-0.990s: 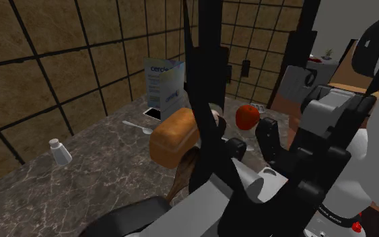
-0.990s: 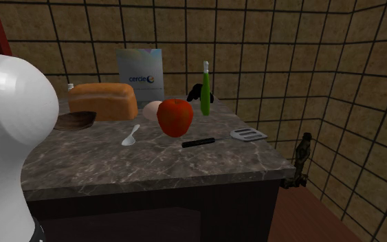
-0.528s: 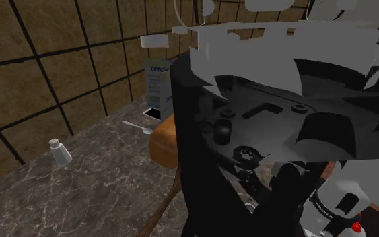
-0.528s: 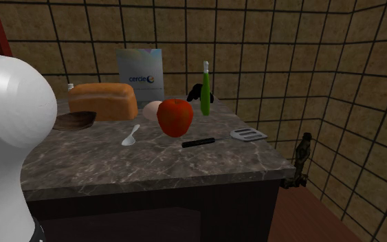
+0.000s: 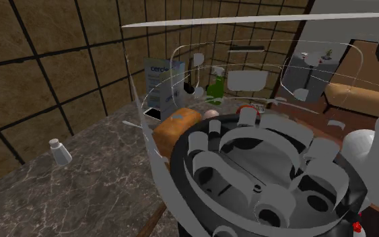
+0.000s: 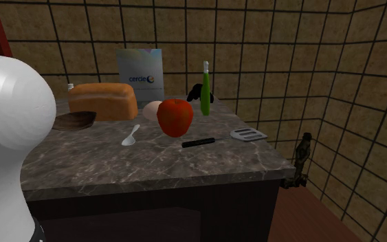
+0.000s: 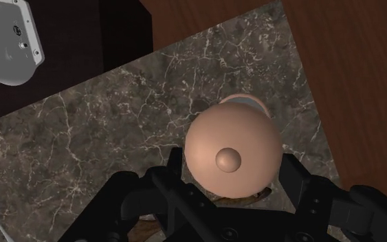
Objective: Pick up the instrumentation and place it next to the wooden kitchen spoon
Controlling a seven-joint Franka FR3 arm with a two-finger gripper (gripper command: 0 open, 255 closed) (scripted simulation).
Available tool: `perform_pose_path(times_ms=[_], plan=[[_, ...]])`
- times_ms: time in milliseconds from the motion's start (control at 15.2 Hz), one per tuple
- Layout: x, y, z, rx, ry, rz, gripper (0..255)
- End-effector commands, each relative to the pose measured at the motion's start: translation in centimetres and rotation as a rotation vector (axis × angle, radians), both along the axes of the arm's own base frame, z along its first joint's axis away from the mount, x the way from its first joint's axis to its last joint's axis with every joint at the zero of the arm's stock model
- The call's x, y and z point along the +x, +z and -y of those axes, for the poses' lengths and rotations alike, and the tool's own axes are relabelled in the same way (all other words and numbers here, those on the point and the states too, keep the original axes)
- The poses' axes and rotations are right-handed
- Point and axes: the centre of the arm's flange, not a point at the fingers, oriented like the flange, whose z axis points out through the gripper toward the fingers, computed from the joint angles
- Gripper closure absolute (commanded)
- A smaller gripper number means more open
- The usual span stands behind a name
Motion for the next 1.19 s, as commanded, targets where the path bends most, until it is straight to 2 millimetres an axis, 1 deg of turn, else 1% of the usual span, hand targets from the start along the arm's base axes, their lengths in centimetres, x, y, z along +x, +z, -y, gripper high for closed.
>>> perform_pose_path(times_ms=[0, 1122], plan=[[0.0, -1.1, 0.0, 0.000, 0.000, 0.000, 255], [0.0, -10.1, 0.0, 0.000, 0.000, 0.000, 255]])
